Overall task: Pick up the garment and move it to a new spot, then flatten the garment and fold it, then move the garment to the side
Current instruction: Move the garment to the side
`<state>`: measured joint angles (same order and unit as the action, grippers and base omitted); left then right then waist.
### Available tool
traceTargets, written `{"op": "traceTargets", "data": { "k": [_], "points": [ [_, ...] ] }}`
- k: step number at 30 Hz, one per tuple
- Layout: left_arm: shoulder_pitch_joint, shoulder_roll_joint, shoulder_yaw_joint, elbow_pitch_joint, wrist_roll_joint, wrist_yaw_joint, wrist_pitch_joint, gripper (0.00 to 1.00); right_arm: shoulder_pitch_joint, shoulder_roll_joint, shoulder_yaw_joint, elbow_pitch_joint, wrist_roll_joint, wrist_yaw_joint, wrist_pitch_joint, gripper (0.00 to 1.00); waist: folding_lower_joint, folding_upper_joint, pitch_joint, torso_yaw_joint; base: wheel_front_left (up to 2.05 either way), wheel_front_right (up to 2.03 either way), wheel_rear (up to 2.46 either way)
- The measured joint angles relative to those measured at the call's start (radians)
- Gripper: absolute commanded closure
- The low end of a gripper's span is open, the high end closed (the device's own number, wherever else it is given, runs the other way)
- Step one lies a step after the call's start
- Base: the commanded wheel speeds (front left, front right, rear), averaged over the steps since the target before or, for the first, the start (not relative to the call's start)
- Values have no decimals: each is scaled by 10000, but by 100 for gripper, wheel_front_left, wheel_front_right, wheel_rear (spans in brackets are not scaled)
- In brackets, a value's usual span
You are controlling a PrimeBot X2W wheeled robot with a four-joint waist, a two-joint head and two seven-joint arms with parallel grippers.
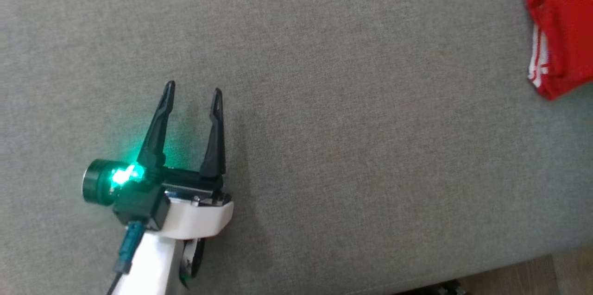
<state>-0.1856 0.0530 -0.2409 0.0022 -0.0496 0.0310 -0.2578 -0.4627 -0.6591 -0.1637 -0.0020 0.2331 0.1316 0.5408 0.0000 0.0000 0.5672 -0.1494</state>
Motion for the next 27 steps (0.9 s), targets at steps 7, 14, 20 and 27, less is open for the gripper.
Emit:
{"op": "traceTargets", "data": {
  "k": [7,14,20,27],
  "points": [
    [134,-6,176,548,-980,-516,2,0,511,1411,1563,-303,-245,0,-1149,0,0,0,-834,89,0,0,0],
    [946,-8,163,1014,-1373,-706,6,0,1462,3026,3279,1306,-176,0,-3522,0,-2,1,-2107,331,0,0,0],
    [1522,-10,82,1174,-1624,-449,8,0,2530,4288,4665,3651,-1122,0,-6799,0,-3,1,-3460,822,0,0,0],
    [2385,-8,38,1553,-1722,-238,12,0,3455,5555,3643,4405,-1942,0,-7889,0,-3,1,-4872,1310,0,0,0]
  ]
}}
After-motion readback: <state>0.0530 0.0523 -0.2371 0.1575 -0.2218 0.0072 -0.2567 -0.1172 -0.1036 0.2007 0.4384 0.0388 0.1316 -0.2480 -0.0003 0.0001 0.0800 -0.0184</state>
